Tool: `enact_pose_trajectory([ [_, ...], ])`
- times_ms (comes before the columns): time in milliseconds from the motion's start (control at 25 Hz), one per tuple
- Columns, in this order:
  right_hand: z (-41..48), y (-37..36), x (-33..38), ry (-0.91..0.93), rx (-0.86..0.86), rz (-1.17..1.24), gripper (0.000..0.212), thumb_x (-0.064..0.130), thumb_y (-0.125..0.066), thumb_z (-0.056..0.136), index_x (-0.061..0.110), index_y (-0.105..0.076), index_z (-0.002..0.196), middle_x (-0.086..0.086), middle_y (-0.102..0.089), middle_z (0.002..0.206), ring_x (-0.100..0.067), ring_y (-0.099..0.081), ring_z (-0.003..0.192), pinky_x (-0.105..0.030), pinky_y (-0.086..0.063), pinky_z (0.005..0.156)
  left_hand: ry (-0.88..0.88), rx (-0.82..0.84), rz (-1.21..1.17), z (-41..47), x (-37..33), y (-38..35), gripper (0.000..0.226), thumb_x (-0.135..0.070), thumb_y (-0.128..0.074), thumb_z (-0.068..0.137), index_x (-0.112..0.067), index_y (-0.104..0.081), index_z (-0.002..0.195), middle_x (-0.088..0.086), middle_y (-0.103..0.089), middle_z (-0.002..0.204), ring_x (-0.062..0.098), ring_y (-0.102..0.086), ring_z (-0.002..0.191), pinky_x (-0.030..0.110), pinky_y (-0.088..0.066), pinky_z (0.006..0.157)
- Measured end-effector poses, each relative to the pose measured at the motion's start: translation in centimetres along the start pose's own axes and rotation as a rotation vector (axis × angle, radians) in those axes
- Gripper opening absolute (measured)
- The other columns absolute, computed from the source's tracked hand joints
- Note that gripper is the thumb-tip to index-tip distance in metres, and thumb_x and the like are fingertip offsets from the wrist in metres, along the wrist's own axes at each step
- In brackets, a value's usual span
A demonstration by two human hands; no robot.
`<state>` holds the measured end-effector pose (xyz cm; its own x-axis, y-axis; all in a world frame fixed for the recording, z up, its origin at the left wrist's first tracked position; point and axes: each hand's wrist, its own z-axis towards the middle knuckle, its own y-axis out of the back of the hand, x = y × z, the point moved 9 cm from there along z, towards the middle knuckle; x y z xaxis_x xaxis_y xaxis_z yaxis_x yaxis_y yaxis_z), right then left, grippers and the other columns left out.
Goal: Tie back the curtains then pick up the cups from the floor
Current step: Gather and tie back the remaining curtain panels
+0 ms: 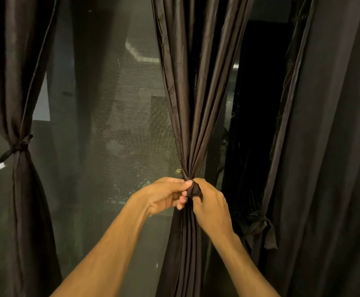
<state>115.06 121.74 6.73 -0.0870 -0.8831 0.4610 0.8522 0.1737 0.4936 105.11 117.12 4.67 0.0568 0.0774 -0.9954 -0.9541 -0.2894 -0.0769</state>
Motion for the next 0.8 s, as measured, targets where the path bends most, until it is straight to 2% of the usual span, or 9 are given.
enact_pose_trajectory([
  [80, 0.4, 0.3, 0.0, 0.027, -0.052, -0.130, 0.013, 0.017, -0.052, 0.096, 0.019, -0.060, 0.106, 0.003, -0.067, 0.094, -0.016, -0.064, 0.084, -0.028, -0.048, 0.069, -0.006, -0.016, -0.010, 0.1, -0.2, 0.1, 0.015, -0.013, -0.056, 0.095, -0.007, -0.057, 0.082, 0.002, -0.049, 0.062, 0.010, -0.047, 0.051, 0.022, -0.044, 0.047],
  [160, 0.4, 0.2, 0.6, 0.128, -0.106, -0.325, 0.011, 0.015, -0.061, 0.090, 0.017, -0.061, 0.101, 0.001, -0.068, 0.081, -0.020, -0.065, 0.071, -0.035, -0.049, 0.061, -0.013, -0.055, -0.039, 0.1, -0.2, 0.5, 0.011, -0.011, -0.057, 0.094, -0.005, -0.057, 0.085, 0.002, -0.049, 0.061, 0.011, -0.048, 0.050, 0.022, -0.044, 0.046],
  [240, 0.4, 0.0, 0.6, 0.199, -0.166, -0.524, 0.016, 0.018, -0.071, 0.082, 0.017, -0.063, 0.097, 0.002, -0.065, 0.068, -0.021, -0.062, 0.057, -0.035, -0.044, 0.053, -0.021, -0.092, -0.067, 0.1, 0.0, 0.8, 0.008, -0.009, -0.057, 0.094, -0.004, -0.056, 0.088, 0.003, -0.049, 0.061, 0.011, -0.048, 0.049, 0.022, -0.043, 0.045],
  [360, 0.6, 0.0, 0.4, 0.224, -0.206, -0.703, 0.015, 0.028, -0.070, 0.084, 0.018, -0.065, 0.094, 0.003, -0.063, 0.062, -0.022, -0.060, 0.053, -0.034, -0.041, 0.051, -0.040, -0.141, -0.116, 0.1, 0.1, 0.9, 0.004, -0.006, -0.053, 0.096, -0.005, -0.053, 0.093, 0.003, -0.048, 0.059, 0.011, -0.047, 0.047, 0.022, -0.042, 0.043],
  [480, 0.9, -0.1, 0.8, 0.261, -0.209, -0.736, 0.013, 0.030, -0.064, 0.088, 0.019, -0.058, 0.083, 0.002, -0.059, 0.057, -0.022, -0.057, 0.050, -0.033, -0.040, 0.048, -0.053, -0.183, -0.133, 0.1, 0.0, 1.2, 0.013, -0.005, -0.052, 0.096, -0.006, -0.055, 0.084, 0.002, -0.046, 0.058, 0.011, -0.046, 0.047, 0.022, -0.041, 0.042],
  [600, 1.4, -0.1, 1.6, 0.336, -0.179, -0.710, 0.021, 0.034, -0.047, 0.092, 0.021, -0.054, 0.077, 0.005, -0.057, 0.057, -0.019, -0.056, 0.049, -0.032, -0.040, 0.046, -0.058, -0.196, -0.113, -0.3, -0.2, 1.6, 0.017, -0.005, -0.051, 0.097, -0.009, -0.058, 0.081, 0.002, -0.046, 0.057, 0.012, -0.045, 0.048, 0.022, -0.041, 0.042],
  [720, 1.0, -0.4, 1.6, 0.407, -0.159, -0.737, 0.013, 0.029, -0.056, 0.091, 0.021, -0.059, 0.080, 0.004, -0.059, 0.060, -0.019, -0.057, 0.051, -0.033, -0.041, 0.048, -0.046, -0.202, -0.036, -0.4, -0.3, 1.9, 0.013, -0.006, -0.052, 0.097, -0.006, -0.060, 0.087, 0.002, -0.046, 0.058, 0.011, -0.045, 0.048, 0.023, -0.040, 0.044],
  [800, 0.5, -0.6, 1.5, 0.396, -0.176, -0.775, 0.012, 0.026, -0.055, 0.092, 0.019, -0.061, 0.083, 0.003, -0.059, 0.059, -0.021, -0.056, 0.050, -0.033, -0.039, 0.049, -0.027, -0.195, -0.019, -0.2, -0.2, 1.9, 0.009, -0.006, -0.053, 0.097, -0.004, -0.058, 0.090, 0.003, -0.047, 0.058, 0.012, -0.046, 0.047, 0.023, -0.040, 0.044],
])
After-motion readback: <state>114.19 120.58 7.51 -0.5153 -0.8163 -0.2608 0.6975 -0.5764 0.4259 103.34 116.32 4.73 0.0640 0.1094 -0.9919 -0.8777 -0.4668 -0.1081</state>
